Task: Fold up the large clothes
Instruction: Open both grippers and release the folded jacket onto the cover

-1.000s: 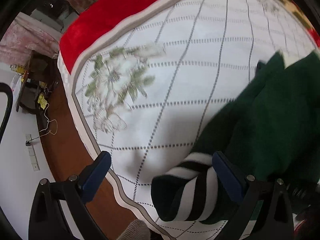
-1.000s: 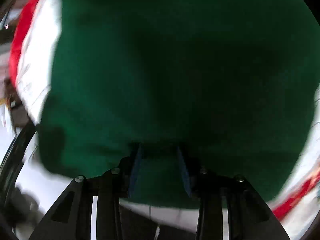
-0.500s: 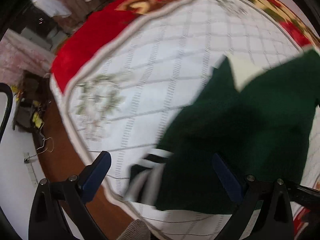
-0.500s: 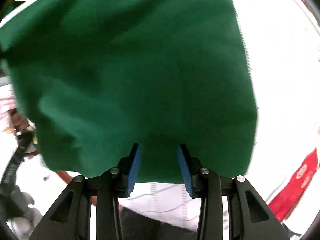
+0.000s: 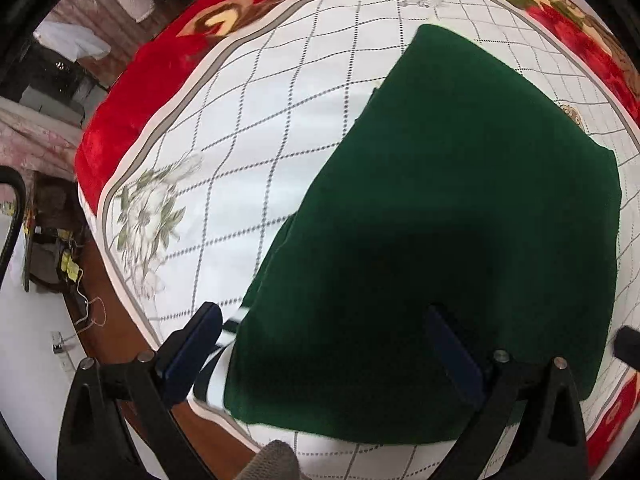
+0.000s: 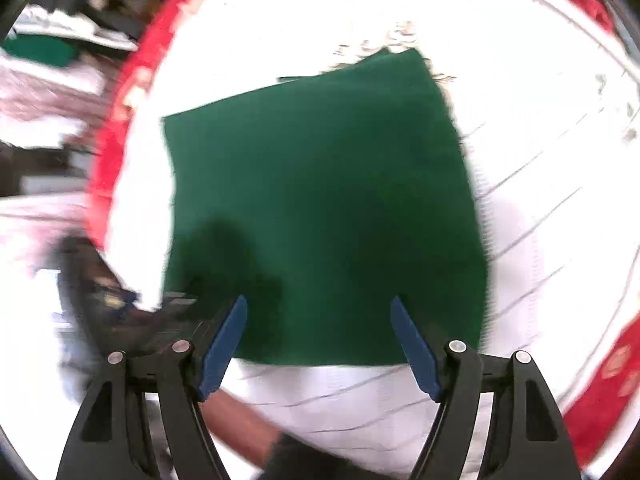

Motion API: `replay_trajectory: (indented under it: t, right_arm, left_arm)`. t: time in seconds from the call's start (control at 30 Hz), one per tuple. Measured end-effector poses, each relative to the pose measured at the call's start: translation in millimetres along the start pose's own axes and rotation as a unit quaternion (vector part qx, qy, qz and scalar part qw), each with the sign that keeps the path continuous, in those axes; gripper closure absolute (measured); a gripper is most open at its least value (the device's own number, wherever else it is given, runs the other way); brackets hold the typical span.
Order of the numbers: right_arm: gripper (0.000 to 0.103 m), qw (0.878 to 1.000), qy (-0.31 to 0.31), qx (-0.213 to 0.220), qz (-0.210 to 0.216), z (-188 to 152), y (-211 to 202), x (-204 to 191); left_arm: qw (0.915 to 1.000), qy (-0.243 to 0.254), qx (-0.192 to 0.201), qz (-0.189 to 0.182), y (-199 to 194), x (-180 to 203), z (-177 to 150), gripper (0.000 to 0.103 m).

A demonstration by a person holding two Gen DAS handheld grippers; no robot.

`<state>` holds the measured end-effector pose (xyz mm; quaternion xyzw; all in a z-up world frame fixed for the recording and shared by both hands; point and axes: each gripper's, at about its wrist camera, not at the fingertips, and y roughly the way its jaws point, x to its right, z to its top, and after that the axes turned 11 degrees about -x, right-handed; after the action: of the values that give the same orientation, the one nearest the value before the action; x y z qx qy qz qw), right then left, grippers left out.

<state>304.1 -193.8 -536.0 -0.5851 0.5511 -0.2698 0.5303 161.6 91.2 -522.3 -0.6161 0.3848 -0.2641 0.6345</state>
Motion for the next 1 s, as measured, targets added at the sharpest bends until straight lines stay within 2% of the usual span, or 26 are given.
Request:
replay_trajectory:
  t: [0.03, 0.07, 0.1, 0.13, 0.2, 0.3, 0.37, 0.53, 0.57, 0.63, 0.7, 0.73, 0.87, 0.93, 1.0]
  right_arm:
    - [0.033, 1.0, 0.008, -0.01, -0.004, 7.6, 8.7, 0.1]
    - [0.039, 0.999, 0.017, -0.027, -0.016, 20.1, 16.1, 18.9]
    - [0.056, 0.998, 0.023, -0.044, -0.03, 34.6, 31.4, 20.1]
    - [0.063, 0.997, 0.026, -0.055, -0.042, 39.1, 45.4, 26.8]
    - [0.063, 0.997, 0.026, -0.062, -0.05, 48.5, 67.0, 26.3]
    - [0.063, 0.996, 0.024, -0.056, -0.059, 53.8, 77.2, 29.2]
    - [0.062, 0.997, 0.034, -0.057, -0.051, 42.9, 75.8, 33.6]
    - [0.062, 0.996, 0.039, -0.067, -0.033, 46.1, 74.5, 49.3]
    - [0.062, 0.997, 0.036, -0.068, -0.031, 32.0, 67.3, 53.2]
    - [0.054, 0.997, 0.037, -0.064, 0.002, 41.8, 51.8, 61.3]
    - [0.038, 0.995, 0.048, -0.038, 0.076, 22.9, 33.2, 75.2]
    - [0.035, 0.993, 0.054, -0.023, 0.1, 15.2, 24.9, 83.6]
    - [0.027, 0.974, 0.12, 0.03, 0.19, -31.4, 0.1, 134.8]
    - [0.026, 0.963, 0.153, 0.042, 0.22, -49.7, 4.8, 164.0]
    - [0.026, 0.952, 0.178, 0.037, 0.247, -63.9, 26.5, 190.9]
  left_arm:
    - [1.0, 0.002, -0.002, 0.003, 4.9, 2.9, 3.5, 0.0]
    - [1.0, 0.004, -0.003, 0.008, 12.2, 6.7, 7.8, 0.0]
    - [0.9999, 0.006, -0.005, 0.014, 17.1, 9.8, 10.4, 0.0]
    - [0.9997, 0.01, -0.008, 0.021, 22.6, 14.7, 13.0, 0.0]
    - [0.9995, 0.015, -0.01, 0.025, 36.8, 20.0, 18.2, 0.0]
    - [0.9995, 0.016, -0.003, 0.026, 39.6, 20.9, 18.7, 0.0]
    - [0.9997, 0.013, -0.003, 0.021, 40.7, 19.5, 17.4, 0.0]
    - [0.9998, 0.002, -0.009, 0.015, 40.5, 16.2, 16.2, 0.0]
    - [0.9999, -0.002, -0.012, 0.012, 38.3, 10.4, 17.4, 0.0]
    - [0.9996, -0.023, -0.014, -0.01, 25.5, -4.8, 9.1, 0.0]
    - [0.9977, -0.056, -0.005, -0.038, 8.3, -27.6, -7.5, 0.0]
    - [0.9964, -0.069, -0.004, -0.049, 2.7, -36.1, -16.1, 0.0]
    - [0.9837, -0.138, -0.031, -0.111, -2.0, -76.3, -63.4, 0.0]
    - [0.9736, -0.166, -0.056, -0.146, 10.6, -89.0, -82.1, 0.0]
    - [0.967, -0.178, -0.07, -0.169, 24.7, -90.5, -92.1, 0.0]
